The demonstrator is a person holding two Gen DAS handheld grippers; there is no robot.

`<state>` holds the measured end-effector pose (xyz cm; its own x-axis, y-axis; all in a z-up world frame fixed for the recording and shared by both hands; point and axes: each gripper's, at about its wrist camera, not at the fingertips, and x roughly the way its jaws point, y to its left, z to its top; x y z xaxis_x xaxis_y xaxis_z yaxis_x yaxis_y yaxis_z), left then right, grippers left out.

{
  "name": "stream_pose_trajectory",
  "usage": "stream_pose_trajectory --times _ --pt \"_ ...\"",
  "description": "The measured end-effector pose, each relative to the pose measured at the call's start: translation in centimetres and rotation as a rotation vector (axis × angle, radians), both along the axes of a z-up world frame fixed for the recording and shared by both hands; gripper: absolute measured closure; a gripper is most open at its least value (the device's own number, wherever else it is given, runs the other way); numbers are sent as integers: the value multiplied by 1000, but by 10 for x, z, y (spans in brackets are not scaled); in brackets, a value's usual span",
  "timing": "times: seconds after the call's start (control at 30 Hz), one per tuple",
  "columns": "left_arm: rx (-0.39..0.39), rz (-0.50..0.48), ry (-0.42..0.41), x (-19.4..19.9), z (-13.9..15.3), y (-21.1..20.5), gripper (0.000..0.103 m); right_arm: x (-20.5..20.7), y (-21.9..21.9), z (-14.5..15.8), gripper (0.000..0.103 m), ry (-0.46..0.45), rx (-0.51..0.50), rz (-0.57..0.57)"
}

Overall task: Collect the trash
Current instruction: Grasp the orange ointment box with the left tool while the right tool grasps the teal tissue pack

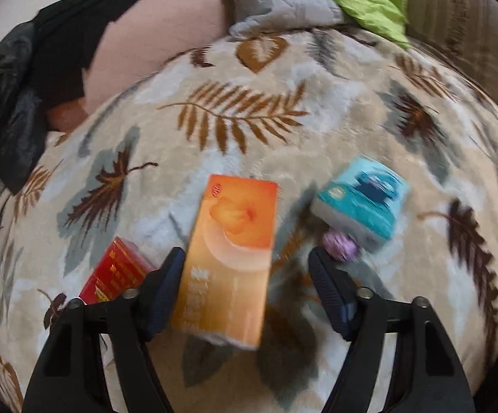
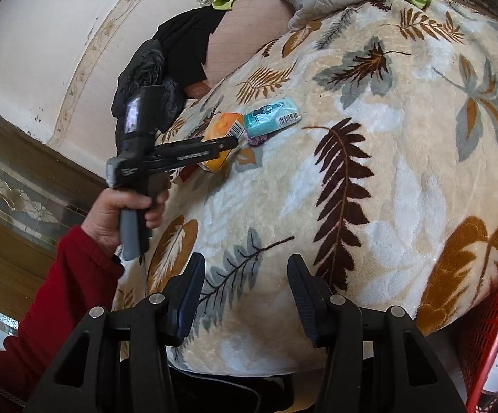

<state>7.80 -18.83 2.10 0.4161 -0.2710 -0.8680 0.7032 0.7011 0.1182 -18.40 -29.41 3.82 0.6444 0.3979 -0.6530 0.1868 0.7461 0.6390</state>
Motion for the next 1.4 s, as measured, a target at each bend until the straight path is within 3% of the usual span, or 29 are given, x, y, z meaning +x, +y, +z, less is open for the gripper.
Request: stream_pose_trajectory --times 0.03,0.17,0.37,0.5,0.63,0.8,0.9,1.0,1.13,1.4 --pt "-2 28 2 3 -2 -1 55 0 0 0 49 0 -4 -2" --pt "-35 93 -42 -2 0 7 56 0 0 1 49 6 -11 -4" --pt "-156 220 -42 -49 23 51 56 26 -10 0 47 33 -50 -8" --pt "-238 349 -26 -91 35 86 56 78 -24 13 47 -9 -129 7" --pt "-259 415 -109 -124 37 101 56 150 -33 18 48 -42 -200 41" --pt "-267 411 -113 -127 24 107 56 236 -50 -16 48 34 -118 67" --pt "-253 405 -119 -121 20 109 56 262 -56 -43 48 98 -103 63" --pt "-258 411 -109 -116 18 114 56 261 -64 -55 48 123 -86 69" --pt "-270 421 -109 -111 19 122 56 231 -61 -46 48 115 -39 135" --pt "-302 447 -100 -110 24 129 56 151 -9 -37 41 123 43 299"
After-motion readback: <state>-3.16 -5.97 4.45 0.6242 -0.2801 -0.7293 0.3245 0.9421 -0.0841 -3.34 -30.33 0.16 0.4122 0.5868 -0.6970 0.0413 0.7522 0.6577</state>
